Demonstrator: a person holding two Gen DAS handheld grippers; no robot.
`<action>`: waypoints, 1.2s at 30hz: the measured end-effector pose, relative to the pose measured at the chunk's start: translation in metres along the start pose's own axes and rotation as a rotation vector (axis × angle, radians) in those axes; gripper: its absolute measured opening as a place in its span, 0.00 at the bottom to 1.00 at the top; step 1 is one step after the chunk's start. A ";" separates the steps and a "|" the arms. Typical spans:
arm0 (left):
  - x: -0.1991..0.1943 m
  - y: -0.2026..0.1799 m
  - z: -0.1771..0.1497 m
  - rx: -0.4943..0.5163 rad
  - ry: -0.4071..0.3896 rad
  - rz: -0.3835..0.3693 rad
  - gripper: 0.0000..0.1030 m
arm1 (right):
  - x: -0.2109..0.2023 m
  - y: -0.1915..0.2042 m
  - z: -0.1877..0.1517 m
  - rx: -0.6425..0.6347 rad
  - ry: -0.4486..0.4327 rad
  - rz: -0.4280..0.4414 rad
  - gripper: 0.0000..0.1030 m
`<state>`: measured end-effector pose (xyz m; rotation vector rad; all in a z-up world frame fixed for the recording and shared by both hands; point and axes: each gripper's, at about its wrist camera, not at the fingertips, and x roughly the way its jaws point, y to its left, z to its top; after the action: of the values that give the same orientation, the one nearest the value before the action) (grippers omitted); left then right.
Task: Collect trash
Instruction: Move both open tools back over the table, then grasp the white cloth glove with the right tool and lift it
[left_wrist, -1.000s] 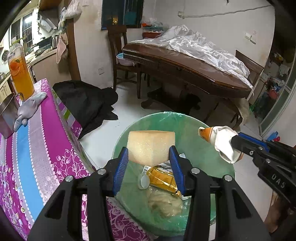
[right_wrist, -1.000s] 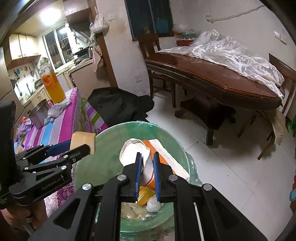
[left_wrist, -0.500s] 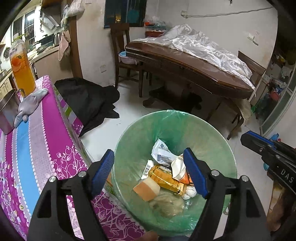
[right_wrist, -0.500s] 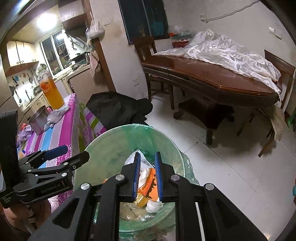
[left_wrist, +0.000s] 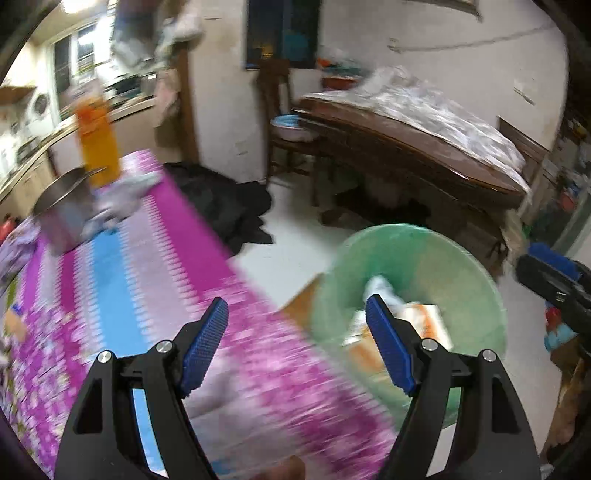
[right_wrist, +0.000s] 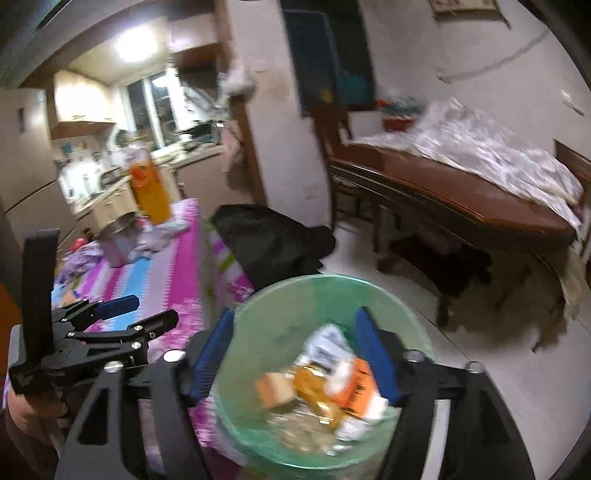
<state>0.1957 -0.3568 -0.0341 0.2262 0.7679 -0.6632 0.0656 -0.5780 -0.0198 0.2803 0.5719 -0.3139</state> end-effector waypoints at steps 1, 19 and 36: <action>-0.005 0.020 -0.004 -0.026 -0.003 0.025 0.71 | 0.002 0.012 0.001 -0.016 0.001 0.022 0.68; -0.145 0.286 -0.103 -0.418 -0.095 0.377 0.71 | 0.030 0.222 -0.017 -0.239 0.082 0.345 0.72; -0.189 0.436 -0.142 -0.533 -0.074 0.374 0.62 | 0.064 0.340 -0.044 -0.351 0.165 0.518 0.72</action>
<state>0.2893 0.1296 -0.0211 -0.1419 0.7784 -0.0995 0.2192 -0.2649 -0.0331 0.1070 0.6826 0.3122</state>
